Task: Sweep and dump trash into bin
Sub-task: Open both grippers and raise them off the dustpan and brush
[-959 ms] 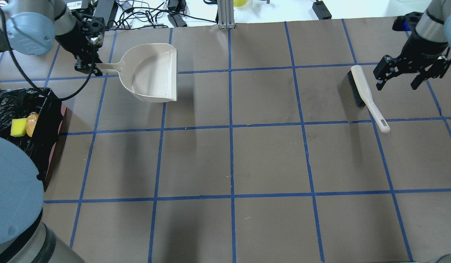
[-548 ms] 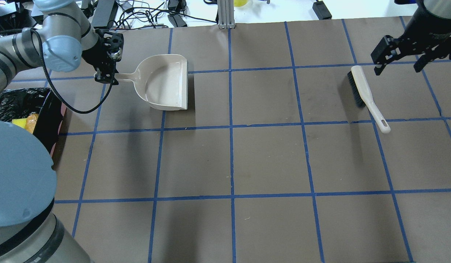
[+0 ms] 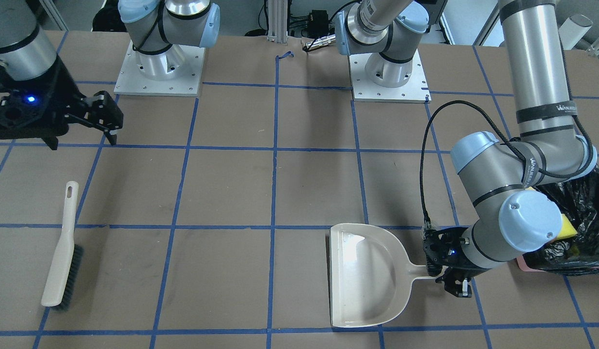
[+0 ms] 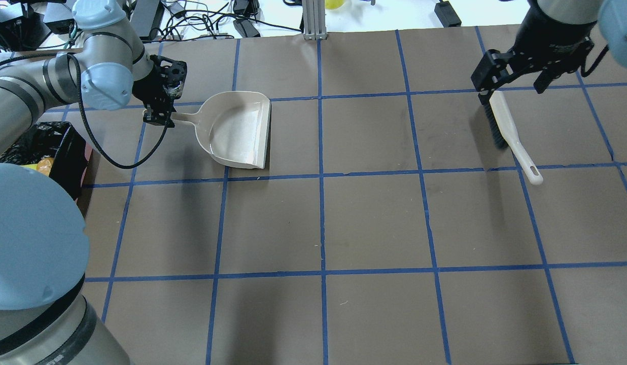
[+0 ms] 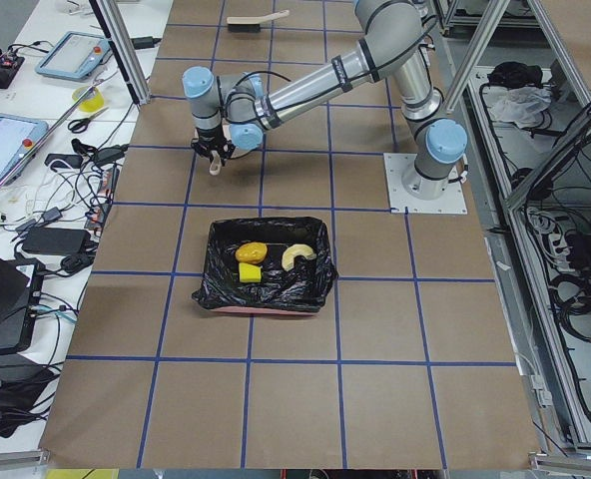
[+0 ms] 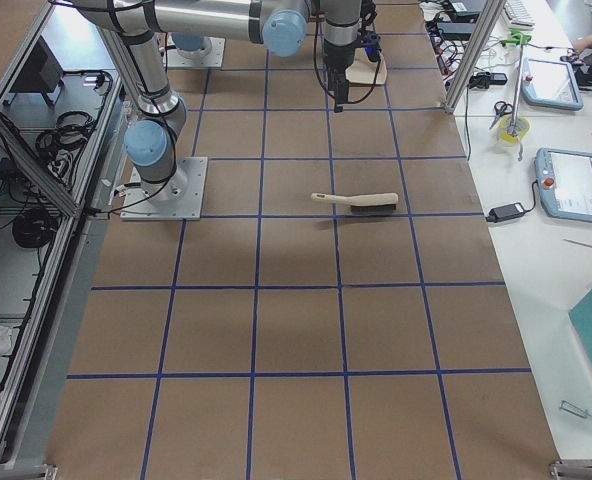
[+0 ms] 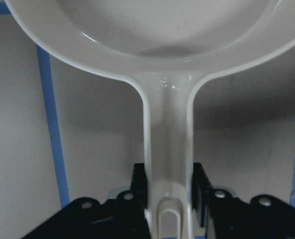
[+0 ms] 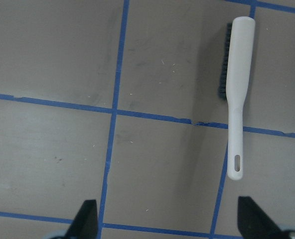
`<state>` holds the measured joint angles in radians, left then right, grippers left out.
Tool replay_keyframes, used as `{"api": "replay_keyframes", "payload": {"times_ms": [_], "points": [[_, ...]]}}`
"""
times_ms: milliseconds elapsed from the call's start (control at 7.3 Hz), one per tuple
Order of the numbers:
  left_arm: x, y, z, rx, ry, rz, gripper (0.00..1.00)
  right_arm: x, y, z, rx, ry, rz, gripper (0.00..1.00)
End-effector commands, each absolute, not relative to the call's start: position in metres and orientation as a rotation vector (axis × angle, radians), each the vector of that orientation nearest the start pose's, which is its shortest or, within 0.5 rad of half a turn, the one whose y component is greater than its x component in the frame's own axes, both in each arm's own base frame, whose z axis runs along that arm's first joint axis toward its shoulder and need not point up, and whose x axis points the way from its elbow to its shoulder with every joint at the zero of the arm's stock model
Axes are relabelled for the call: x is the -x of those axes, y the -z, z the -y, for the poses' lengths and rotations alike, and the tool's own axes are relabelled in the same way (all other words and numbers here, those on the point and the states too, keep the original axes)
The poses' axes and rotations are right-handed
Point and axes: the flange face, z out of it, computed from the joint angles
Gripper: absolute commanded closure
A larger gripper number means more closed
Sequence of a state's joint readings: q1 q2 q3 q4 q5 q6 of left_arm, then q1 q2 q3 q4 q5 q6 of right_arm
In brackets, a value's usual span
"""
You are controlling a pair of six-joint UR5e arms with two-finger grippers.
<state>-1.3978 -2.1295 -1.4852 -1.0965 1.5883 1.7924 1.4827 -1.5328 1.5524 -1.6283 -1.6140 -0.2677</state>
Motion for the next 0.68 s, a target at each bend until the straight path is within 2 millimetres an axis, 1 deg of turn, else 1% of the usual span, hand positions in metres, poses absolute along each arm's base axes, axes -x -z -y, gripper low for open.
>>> {"api": "replay_keyframes", "payload": {"times_ms": [0, 137, 274, 411, 548], "points": [[0.014, -0.241, 0.687, 2.283, 0.029, 2.173, 1.0, -0.116, -0.483, 0.511, 0.385, 0.021, -3.168, 0.0], [0.014, -0.241, 0.687, 2.27, 0.021, 2.187, 0.04, -0.117, -0.482, 0.509, 0.39, -0.003, -3.162, 0.0], [0.014, -0.245, 0.687, 2.274, 0.027, 2.195, 0.0, -0.118, -0.482, 0.509, 0.392, -0.003, -3.162, 0.0], [0.014, -0.254, 0.687, 2.28, 0.015, 2.205, 0.0, -0.119, -0.482, 0.508, 0.395, -0.003, -3.16, 0.0], [0.014, -0.269, 0.682, 2.279, 0.008, 2.215, 0.0, -0.127, -0.482, 0.507, 0.398, 0.013, -3.11, 0.0]]}}
